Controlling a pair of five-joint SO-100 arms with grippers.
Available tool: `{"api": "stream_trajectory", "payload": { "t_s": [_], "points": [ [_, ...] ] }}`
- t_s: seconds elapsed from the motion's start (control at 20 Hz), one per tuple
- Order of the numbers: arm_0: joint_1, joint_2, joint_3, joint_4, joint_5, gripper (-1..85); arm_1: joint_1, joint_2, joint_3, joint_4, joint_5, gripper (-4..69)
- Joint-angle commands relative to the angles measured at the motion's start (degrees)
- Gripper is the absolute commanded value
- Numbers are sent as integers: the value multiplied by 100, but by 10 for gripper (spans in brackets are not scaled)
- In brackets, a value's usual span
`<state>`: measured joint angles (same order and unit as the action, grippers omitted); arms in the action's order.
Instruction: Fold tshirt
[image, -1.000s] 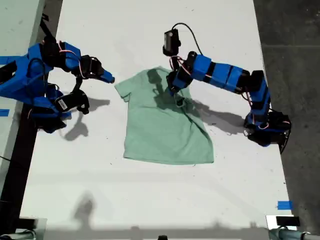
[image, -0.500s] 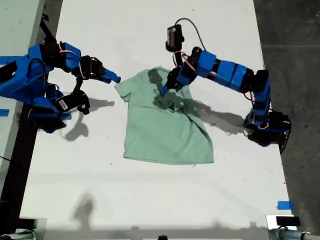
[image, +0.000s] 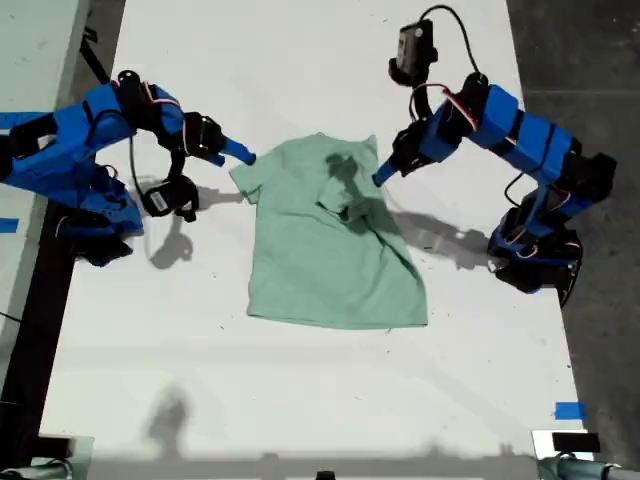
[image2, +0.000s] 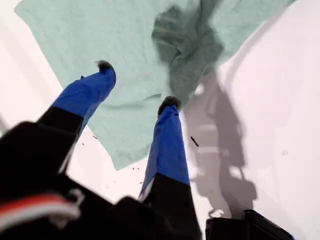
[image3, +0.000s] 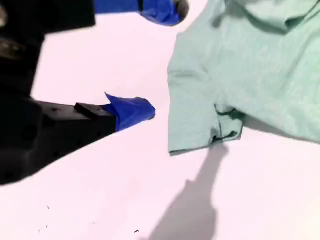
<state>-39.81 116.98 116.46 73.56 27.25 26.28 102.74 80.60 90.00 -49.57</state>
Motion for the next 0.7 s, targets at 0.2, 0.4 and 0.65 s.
{"api": "stream_trajectory", "payload": {
  "t_s": [0.2,0.4,0.65],
  "points": [
    [-949,-2092,105,-1248,563,287,-26,1749,1160,-439,220,203],
    [-1143,-3735,-422,-1389,765,268,-9,2522,1793,-501,255,204],
    [-958,-4447,-1274,-861,835,1,44,3076,2364,-563,255,209]
  ]
}}
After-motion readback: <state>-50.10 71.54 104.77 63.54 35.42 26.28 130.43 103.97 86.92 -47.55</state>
